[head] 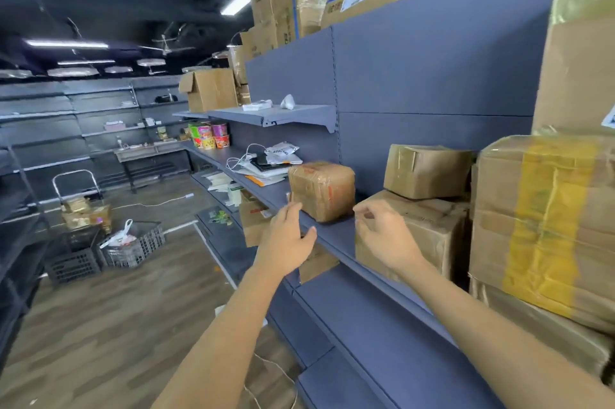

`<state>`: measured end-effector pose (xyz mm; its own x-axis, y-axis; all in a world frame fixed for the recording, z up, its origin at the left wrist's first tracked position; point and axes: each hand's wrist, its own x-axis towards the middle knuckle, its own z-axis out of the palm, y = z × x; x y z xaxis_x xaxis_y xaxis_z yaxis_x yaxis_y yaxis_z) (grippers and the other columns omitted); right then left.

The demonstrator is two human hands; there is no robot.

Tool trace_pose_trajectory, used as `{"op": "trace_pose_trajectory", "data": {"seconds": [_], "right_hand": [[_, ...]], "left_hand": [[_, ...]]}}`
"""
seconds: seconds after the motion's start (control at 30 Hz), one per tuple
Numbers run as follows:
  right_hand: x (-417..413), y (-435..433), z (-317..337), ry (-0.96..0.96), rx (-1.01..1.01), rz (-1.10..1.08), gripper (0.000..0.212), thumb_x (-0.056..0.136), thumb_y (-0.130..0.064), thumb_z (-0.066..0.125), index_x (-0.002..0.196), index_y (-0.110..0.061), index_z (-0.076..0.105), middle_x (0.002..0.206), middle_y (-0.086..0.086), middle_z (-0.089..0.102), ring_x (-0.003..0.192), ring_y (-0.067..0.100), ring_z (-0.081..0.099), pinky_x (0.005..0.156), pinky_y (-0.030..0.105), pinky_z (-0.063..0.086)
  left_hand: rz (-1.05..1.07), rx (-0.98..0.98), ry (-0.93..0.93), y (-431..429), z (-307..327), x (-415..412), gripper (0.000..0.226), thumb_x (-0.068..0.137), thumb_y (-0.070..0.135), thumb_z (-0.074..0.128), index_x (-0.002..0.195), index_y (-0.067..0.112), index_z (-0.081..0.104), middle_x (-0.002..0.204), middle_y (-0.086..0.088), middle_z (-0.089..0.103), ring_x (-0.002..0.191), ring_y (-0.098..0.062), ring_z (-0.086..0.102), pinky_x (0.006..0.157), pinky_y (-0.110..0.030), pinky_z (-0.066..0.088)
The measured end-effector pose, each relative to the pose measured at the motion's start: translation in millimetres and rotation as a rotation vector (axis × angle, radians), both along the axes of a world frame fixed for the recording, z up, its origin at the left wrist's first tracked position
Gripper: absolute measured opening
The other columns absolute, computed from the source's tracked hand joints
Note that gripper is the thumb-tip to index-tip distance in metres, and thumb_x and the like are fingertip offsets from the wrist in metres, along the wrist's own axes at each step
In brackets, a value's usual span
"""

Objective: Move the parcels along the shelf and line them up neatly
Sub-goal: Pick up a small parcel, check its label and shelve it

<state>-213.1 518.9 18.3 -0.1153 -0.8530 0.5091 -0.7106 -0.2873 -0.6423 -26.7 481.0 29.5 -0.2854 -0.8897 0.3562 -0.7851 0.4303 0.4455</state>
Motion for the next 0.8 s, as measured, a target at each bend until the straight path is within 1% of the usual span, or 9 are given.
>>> {"op": "trace_pose_trajectory", "data": {"seconds": [0.03,0.07,0.17,0.23,0.33,0.5,0.57,0.67,0.8], "right_hand": [[-8,-5,0,0.011,-0.006,-0.021,0.022,0.092,-0.01,0.053,0.112,-0.013,0.062,0.113,0.003,0.058,0.104,0.016,0.055,0.094,0.035,0.045],[-16,-11,0,0.025,-0.015,-0.042,0.022,0.091,-0.01,0.052,0.111,-0.013,0.062,0.113,0.002,0.059,0.106,0.016,0.054,0.094,0.035,0.045],[-35,-22,2,0.049,-0.011,-0.153,0.025,0.092,-0.008,0.053,0.115,-0.012,0.06,0.116,0.002,0.056,0.11,0.017,0.054,0.088,0.022,0.038],[-45,-28,2,0.063,-0.011,-0.222,0.026,0.093,-0.01,0.053,0.117,-0.013,0.06,0.119,0.002,0.056,0.11,0.015,0.055,0.086,0.019,0.037],[-56,-42,4,0.061,-0.032,-0.292,0.024,0.093,-0.011,0.054,0.116,-0.013,0.061,0.111,-0.004,0.054,0.107,0.013,0.055,0.09,0.019,0.039],[-60,-65,11,-0.005,-0.05,-0.461,0.022,0.094,-0.01,0.053,0.115,-0.012,0.062,0.11,-0.001,0.058,0.099,0.009,0.055,0.083,0.015,0.039],[-62,-72,8,0.024,-0.017,-0.495,0.022,0.094,-0.01,0.053,0.114,-0.011,0.062,0.11,0.0,0.059,0.097,0.009,0.056,0.085,0.018,0.043],[-67,-78,5,0.025,-0.023,-0.572,0.022,0.094,-0.011,0.053,0.115,-0.013,0.061,0.108,-0.001,0.059,0.099,0.011,0.058,0.092,0.029,0.049],[-67,-81,-4,-0.097,-0.055,-0.708,0.029,0.092,-0.012,0.057,0.121,-0.014,0.056,0.116,0.003,0.059,0.105,0.014,0.059,0.093,0.028,0.047]], "left_hand": [[-0.021,0.012,0.013,-13,-2,-10,0.059,0.097,0.032,0.045,0.148,0.013,0.022,0.156,-0.003,0.022,0.142,-0.021,0.021,0.112,-0.033,0.022],[-0.044,0.022,0.024,-26,-4,-19,0.059,0.097,0.032,0.045,0.148,0.014,0.022,0.155,-0.003,0.023,0.142,-0.021,0.021,0.111,-0.035,0.023],[-0.13,0.039,0.035,-64,-10,-50,0.058,0.097,0.035,0.045,0.148,0.015,0.024,0.154,-0.002,0.025,0.14,-0.021,0.026,0.11,-0.039,0.028],[-0.198,0.051,0.041,-89,-13,-72,0.058,0.097,0.035,0.045,0.147,0.016,0.024,0.153,-0.001,0.026,0.139,-0.021,0.028,0.108,-0.037,0.03],[-0.294,0.079,0.059,-121,-11,-100,0.064,0.096,0.04,0.046,0.149,0.017,0.019,0.155,-0.003,0.022,0.14,-0.022,0.027,0.108,-0.037,0.029],[-0.461,-0.049,-0.052,-166,-2,-127,0.078,0.092,0.048,0.049,0.152,0.021,0.005,0.157,-0.003,0.016,0.142,-0.024,0.022,0.108,-0.04,0.033],[-0.485,-0.075,-0.031,-185,6,-138,0.085,0.089,0.051,0.052,0.152,0.021,0.003,0.156,-0.005,0.019,0.142,-0.025,0.024,0.108,-0.043,0.033],[-0.489,-0.091,0.012,-203,10,-150,0.094,0.085,0.055,0.057,0.151,0.017,0.003,0.155,-0.008,0.021,0.14,-0.028,0.026,0.107,-0.042,0.033],[-0.55,-0.156,-0.02,-212,-4,-166,0.108,0.077,0.063,0.062,0.151,0.017,-0.002,0.155,-0.009,0.021,0.138,-0.027,0.031,0.103,-0.041,0.036]]}}
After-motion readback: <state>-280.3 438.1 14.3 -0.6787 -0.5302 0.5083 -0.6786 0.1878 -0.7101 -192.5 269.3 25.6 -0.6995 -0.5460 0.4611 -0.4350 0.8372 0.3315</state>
